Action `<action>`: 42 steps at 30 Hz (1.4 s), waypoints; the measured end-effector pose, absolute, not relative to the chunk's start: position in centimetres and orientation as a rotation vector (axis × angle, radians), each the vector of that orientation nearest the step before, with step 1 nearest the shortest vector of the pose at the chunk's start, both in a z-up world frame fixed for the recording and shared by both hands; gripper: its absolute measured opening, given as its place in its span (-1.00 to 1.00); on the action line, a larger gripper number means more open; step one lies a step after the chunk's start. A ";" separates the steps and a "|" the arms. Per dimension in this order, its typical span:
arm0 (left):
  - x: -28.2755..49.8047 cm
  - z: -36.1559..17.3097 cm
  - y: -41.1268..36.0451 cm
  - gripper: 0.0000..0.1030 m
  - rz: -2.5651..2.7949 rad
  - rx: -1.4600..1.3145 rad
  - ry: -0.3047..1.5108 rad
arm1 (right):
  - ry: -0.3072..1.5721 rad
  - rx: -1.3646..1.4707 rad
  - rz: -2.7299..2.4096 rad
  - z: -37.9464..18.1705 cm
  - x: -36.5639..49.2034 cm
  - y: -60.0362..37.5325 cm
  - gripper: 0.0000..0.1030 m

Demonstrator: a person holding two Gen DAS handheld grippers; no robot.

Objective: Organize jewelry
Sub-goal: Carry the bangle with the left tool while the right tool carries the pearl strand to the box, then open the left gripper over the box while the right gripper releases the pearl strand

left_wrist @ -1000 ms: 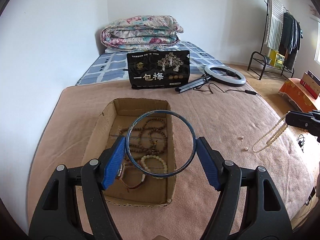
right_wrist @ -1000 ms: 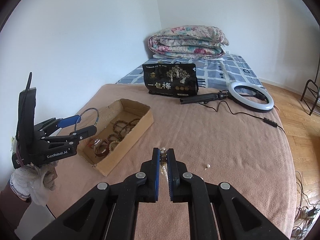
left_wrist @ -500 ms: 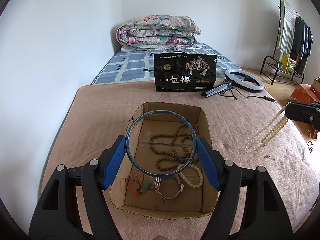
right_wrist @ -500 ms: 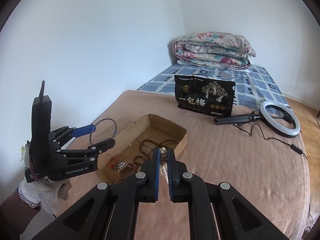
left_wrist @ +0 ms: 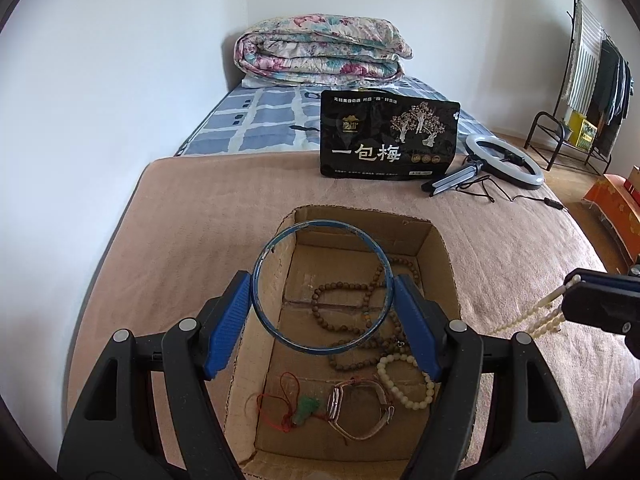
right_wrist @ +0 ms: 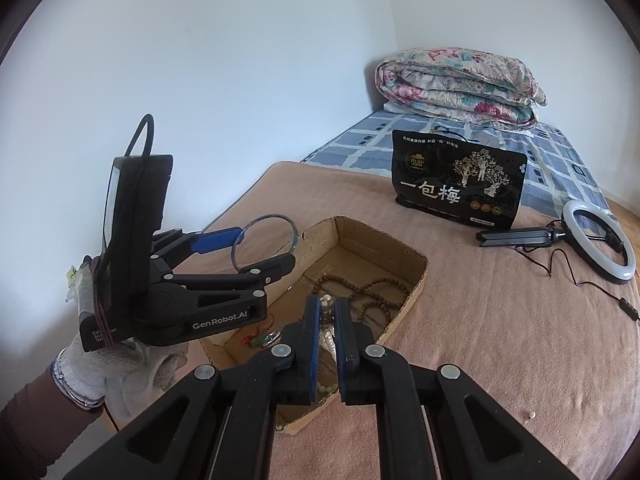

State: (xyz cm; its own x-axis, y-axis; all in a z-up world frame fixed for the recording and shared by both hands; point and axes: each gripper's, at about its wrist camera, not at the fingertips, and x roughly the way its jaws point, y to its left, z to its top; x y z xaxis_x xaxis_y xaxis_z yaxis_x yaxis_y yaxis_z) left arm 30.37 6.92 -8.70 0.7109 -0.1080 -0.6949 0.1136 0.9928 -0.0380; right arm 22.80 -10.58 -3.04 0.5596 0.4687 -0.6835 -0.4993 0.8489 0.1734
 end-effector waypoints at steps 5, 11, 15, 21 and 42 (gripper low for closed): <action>31.6 -9.5 7.0 0.42 -0.126 0.003 0.782 | 0.809 -0.051 0.585 -4.0 23.6 -9.5 -0.91; 32.7 -10.4 6.9 0.42 -0.133 0.002 0.792 | 0.836 -0.055 0.594 -5.4 24.4 -8.8 -0.91; 33.3 -10.8 6.9 0.42 -0.138 -0.006 0.801 | 0.847 -0.062 0.594 -6.2 24.8 -8.5 -0.91; 33.7 -11.1 6.6 0.43 -0.147 -0.006 0.798 | 0.855 -0.068 0.599 -6.6 25.0 -8.3 -0.88; 33.8 -10.7 7.0 0.56 -0.122 -0.016 0.792 | 0.811 -0.070 0.527 -6.4 24.1 -10.4 0.40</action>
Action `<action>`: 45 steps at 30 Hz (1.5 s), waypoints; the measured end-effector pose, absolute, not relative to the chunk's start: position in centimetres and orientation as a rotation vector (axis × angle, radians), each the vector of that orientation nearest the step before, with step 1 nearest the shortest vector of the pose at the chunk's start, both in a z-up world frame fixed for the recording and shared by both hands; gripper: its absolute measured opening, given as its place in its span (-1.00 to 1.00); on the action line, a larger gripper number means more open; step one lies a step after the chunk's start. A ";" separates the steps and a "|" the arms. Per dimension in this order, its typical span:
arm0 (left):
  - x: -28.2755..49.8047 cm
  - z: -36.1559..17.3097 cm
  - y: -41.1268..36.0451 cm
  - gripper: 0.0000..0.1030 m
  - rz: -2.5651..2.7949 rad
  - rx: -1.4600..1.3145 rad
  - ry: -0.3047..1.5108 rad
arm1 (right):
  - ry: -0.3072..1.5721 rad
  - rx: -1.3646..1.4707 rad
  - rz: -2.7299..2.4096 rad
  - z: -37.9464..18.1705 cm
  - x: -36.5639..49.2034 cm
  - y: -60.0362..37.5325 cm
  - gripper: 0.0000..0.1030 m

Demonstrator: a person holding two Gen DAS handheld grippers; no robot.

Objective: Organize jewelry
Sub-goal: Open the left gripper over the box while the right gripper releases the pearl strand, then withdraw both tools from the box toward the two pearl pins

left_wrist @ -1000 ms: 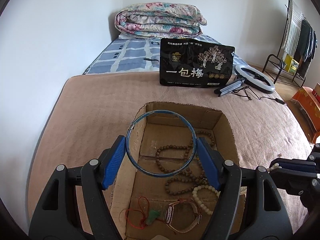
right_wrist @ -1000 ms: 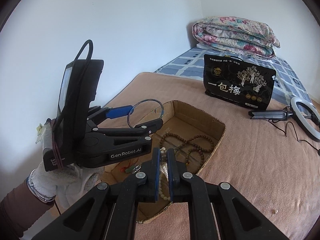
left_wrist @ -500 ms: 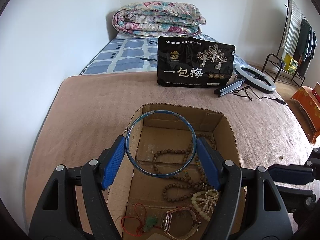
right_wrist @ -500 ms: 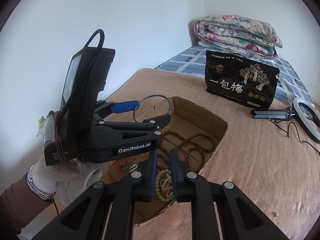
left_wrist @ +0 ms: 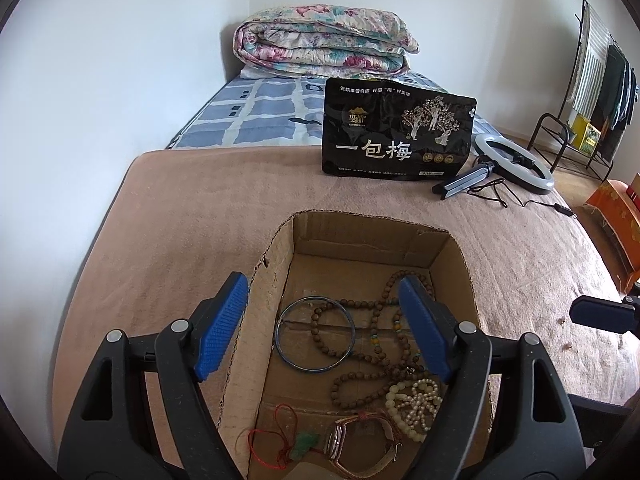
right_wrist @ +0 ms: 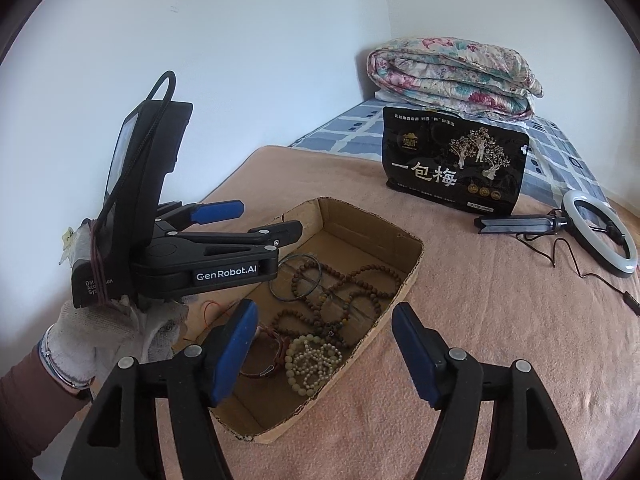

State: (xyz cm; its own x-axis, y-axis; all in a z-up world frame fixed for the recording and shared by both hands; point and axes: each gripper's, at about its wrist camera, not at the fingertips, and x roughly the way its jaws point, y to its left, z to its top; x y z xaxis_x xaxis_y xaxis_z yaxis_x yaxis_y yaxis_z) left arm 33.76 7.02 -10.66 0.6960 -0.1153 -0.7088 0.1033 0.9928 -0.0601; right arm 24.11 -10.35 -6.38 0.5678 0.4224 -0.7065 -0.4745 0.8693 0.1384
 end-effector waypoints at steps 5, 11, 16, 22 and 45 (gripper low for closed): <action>33.2 -9.8 7.0 0.56 -0.118 -0.015 0.778 | 0.808 -0.075 0.519 -6.1 23.6 -11.0 0.43; 31.9 -8.1 6.5 0.56 -0.113 -0.004 0.748 | 0.784 -0.091 0.516 -5.3 22.1 -11.8 0.61; 30.4 -6.6 5.5 0.56 -0.112 0.013 0.714 | 0.763 -0.095 0.506 -4.6 20.9 -12.8 0.73; 28.5 -4.7 4.0 0.56 -0.121 0.032 0.671 | 0.735 -0.077 0.478 -3.8 19.6 -15.1 0.95; 20.7 -0.5 -3.2 0.56 -0.233 0.096 0.571 | 0.665 -0.048 0.214 -2.0 15.0 -26.3 1.00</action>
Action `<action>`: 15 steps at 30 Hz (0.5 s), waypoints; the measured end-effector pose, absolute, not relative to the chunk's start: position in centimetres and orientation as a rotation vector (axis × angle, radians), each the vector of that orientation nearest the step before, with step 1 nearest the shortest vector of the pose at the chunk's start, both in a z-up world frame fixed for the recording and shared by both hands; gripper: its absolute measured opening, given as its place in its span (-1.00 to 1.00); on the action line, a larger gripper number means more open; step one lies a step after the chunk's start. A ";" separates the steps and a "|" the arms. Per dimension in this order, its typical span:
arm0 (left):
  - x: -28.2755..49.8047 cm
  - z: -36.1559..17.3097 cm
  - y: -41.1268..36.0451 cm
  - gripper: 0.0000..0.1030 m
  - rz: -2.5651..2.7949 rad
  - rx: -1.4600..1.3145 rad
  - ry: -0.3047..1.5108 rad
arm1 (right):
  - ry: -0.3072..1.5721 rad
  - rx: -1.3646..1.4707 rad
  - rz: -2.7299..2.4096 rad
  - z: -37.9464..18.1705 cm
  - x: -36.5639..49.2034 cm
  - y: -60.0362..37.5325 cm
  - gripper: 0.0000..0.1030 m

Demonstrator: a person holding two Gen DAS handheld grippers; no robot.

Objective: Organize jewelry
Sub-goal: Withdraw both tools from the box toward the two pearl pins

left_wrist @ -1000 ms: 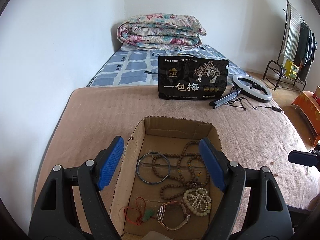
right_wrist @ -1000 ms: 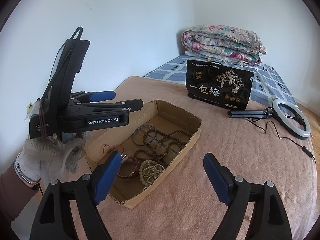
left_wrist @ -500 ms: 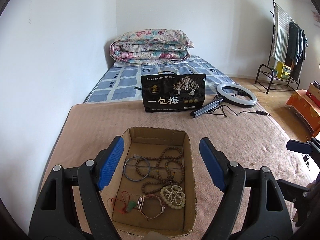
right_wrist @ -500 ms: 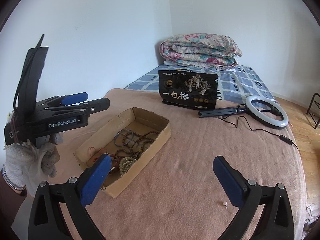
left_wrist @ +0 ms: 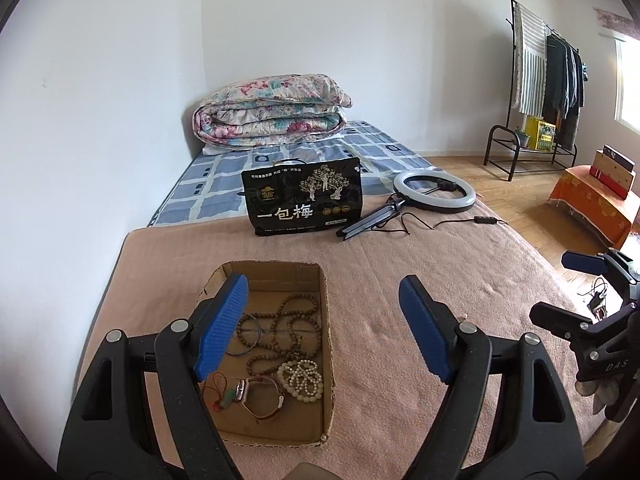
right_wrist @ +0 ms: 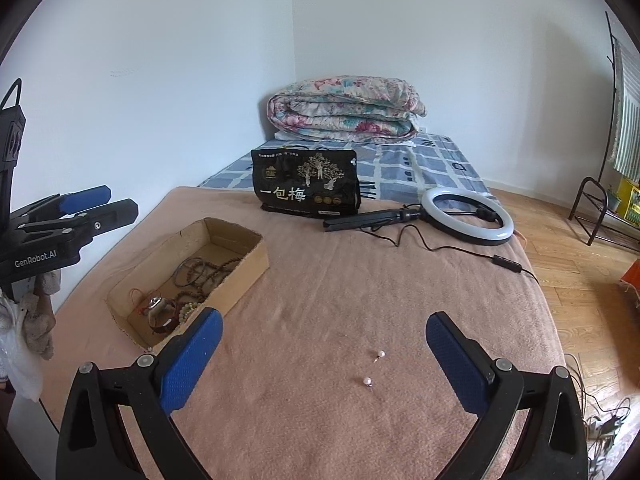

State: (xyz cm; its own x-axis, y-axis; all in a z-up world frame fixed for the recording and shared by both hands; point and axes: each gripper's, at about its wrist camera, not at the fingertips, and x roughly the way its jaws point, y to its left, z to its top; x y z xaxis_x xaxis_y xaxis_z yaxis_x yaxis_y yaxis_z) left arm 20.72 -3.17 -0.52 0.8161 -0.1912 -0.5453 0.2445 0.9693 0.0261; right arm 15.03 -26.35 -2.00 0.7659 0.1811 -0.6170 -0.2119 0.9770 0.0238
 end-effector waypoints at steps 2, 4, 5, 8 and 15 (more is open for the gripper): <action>20.2 -0.5 -3.7 0.56 -0.243 0.105 0.568 | 0.661 -0.049 0.204 -2.0 14.6 -27.1 1.00; 19.7 -0.4 -4.3 0.56 -0.253 0.113 0.567 | 0.661 -0.049 0.196 -2.1 14.2 -27.8 0.99; 19.5 -0.5 -4.6 0.56 -0.259 0.115 0.568 | 0.661 -0.049 0.190 -2.1 14.1 -28.2 0.99; 19.1 -0.8 -5.4 0.56 -0.283 0.111 0.579 | 0.665 -0.036 0.179 -2.5 13.7 -29.4 0.99; 18.3 -3.2 -8.1 0.56 -0.340 0.129 0.633 | 0.691 -0.035 0.144 -4.0 12.8 -33.0 0.99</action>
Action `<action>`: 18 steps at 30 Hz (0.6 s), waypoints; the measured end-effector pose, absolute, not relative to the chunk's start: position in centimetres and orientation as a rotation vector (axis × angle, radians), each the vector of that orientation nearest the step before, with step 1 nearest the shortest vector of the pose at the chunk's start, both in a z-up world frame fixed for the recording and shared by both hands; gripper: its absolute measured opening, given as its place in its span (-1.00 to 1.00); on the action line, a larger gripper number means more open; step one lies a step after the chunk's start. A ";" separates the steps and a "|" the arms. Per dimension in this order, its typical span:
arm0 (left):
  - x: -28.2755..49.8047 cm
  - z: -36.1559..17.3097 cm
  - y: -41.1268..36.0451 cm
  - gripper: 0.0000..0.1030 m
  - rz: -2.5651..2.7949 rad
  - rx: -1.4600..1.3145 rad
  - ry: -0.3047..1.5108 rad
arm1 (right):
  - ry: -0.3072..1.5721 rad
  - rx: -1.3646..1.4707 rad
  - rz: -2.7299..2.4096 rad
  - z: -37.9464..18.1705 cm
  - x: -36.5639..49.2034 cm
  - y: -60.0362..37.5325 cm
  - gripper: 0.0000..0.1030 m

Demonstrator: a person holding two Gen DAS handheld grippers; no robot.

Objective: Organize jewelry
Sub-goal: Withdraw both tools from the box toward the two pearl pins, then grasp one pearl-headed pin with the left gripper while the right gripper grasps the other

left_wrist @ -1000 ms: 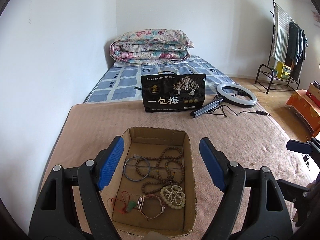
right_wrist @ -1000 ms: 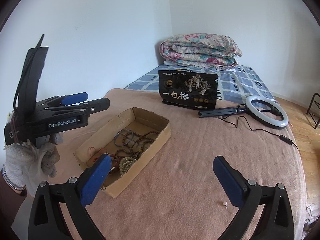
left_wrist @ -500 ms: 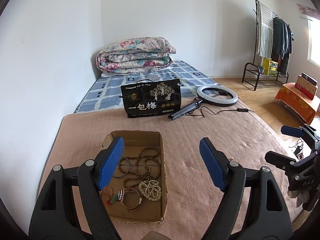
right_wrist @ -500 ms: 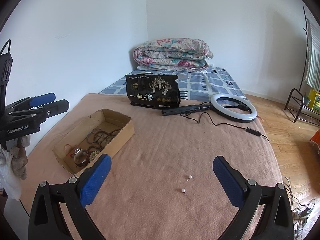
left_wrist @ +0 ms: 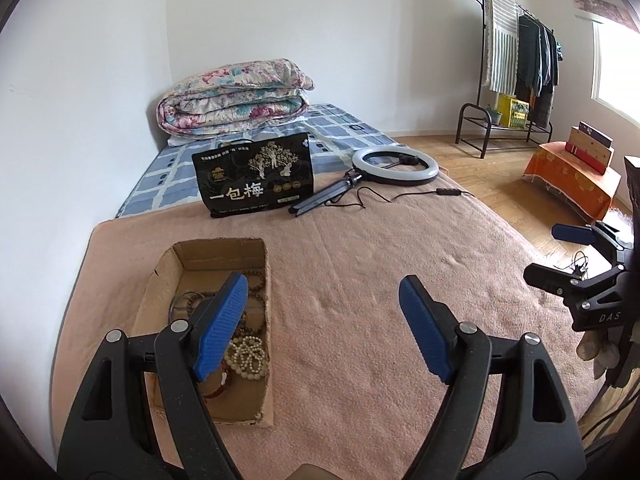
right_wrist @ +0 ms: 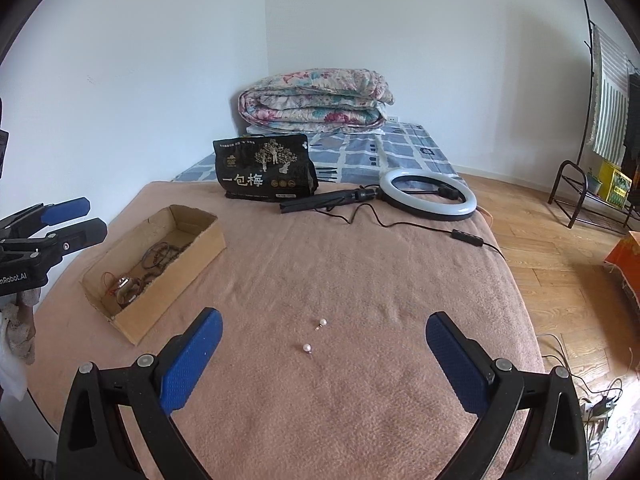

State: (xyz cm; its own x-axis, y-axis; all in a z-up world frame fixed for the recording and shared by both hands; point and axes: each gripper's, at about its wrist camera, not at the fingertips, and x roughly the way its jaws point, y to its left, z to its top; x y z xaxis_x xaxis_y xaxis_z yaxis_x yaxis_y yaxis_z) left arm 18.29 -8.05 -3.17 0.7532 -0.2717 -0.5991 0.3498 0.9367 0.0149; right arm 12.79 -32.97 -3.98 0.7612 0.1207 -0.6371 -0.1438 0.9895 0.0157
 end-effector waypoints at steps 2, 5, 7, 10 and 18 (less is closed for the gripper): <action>18.3 -4.2 -8.8 0.56 -0.357 0.124 0.656 | 0.709 -0.039 0.136 -4.6 12.8 -34.0 1.00; 18.2 -5.5 -10.0 0.56 -0.368 0.134 0.680 | 0.744 -0.029 0.123 -5.8 13.0 -35.6 0.99; 18.1 -6.3 -10.7 0.56 -0.384 0.137 0.694 | 0.767 -0.014 0.122 -6.6 13.2 -36.4 0.96; 18.1 -7.6 -12.0 0.56 -0.417 0.138 0.719 | 0.794 0.016 0.132 -7.7 13.6 -37.5 0.88; 19.2 -11.4 -16.2 0.17 -0.537 0.133 0.813 | 0.878 0.124 0.238 -10.2 16.8 -38.5 0.34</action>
